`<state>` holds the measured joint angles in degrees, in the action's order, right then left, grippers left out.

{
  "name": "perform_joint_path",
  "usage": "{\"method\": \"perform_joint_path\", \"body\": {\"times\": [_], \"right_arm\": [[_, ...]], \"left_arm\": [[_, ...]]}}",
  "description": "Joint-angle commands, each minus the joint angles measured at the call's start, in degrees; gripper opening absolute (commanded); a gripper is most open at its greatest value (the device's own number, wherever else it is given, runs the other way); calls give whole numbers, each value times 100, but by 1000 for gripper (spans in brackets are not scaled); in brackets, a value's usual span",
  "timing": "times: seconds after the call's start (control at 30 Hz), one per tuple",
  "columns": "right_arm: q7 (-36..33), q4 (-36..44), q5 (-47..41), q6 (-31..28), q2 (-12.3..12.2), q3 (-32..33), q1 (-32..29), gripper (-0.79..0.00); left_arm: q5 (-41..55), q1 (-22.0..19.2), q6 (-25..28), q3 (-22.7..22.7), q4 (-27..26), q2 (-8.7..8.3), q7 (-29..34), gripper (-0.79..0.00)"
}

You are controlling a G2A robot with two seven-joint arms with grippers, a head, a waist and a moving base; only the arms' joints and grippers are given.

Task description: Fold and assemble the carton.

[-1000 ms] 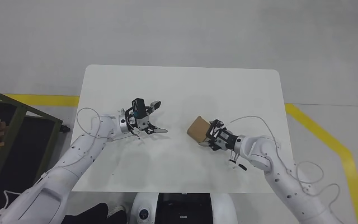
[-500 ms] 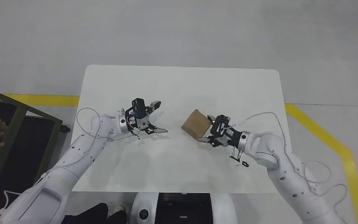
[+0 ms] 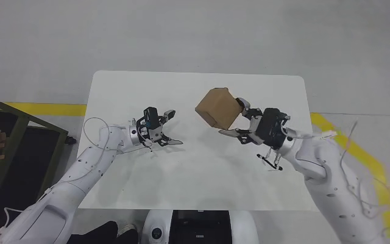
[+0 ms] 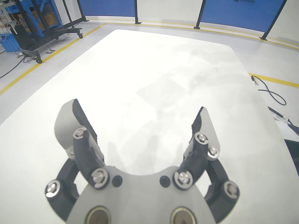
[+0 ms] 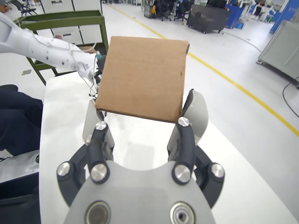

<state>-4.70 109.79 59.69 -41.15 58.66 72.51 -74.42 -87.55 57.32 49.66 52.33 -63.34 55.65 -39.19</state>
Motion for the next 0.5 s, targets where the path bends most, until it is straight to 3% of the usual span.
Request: {"method": "perform_joint_path", "body": {"times": [0.0, 0.47], "right_arm": [[88, 211, 55, 8, -9, 93, -65, -416], [533, 774, 99, 43, -18, 413, -286, -419]], "left_arm": [[0, 0, 0, 0, 0, 0, 0, 0], [0, 0, 0, 0, 0, 0, 0, 0]]}}
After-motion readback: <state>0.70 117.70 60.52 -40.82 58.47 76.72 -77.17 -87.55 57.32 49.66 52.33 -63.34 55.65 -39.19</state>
